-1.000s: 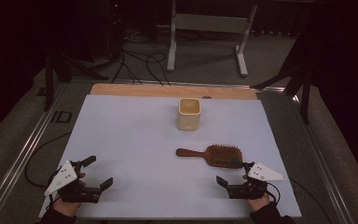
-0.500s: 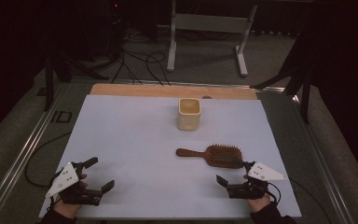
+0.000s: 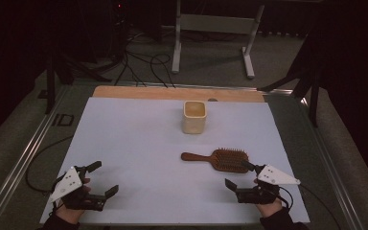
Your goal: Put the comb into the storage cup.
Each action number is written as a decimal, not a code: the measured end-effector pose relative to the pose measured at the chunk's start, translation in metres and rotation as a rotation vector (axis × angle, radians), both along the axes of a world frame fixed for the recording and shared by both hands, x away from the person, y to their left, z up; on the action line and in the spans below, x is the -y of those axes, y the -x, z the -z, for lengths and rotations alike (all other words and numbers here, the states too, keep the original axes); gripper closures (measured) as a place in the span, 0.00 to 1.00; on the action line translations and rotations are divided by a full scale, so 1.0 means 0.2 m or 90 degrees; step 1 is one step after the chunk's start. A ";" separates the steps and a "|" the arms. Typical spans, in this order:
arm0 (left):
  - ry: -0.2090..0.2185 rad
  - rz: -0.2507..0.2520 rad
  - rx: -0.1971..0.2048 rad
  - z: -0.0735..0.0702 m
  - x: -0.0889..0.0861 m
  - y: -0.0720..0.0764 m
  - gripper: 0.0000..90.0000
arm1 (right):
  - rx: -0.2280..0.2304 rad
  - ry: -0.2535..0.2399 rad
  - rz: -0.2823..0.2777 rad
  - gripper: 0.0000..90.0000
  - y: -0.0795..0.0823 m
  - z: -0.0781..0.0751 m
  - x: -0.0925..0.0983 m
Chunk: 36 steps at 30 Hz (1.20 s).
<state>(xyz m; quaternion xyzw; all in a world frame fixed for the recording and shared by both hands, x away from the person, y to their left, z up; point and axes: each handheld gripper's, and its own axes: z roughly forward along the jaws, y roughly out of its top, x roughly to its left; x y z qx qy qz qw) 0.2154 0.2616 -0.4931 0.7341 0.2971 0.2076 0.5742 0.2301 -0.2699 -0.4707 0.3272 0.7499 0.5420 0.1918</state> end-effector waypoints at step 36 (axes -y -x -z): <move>0.003 0.008 -0.002 0.00 0.00 0.00 0.00 | 0.027 0.021 -0.028 0.11 -0.18 -0.27 -0.15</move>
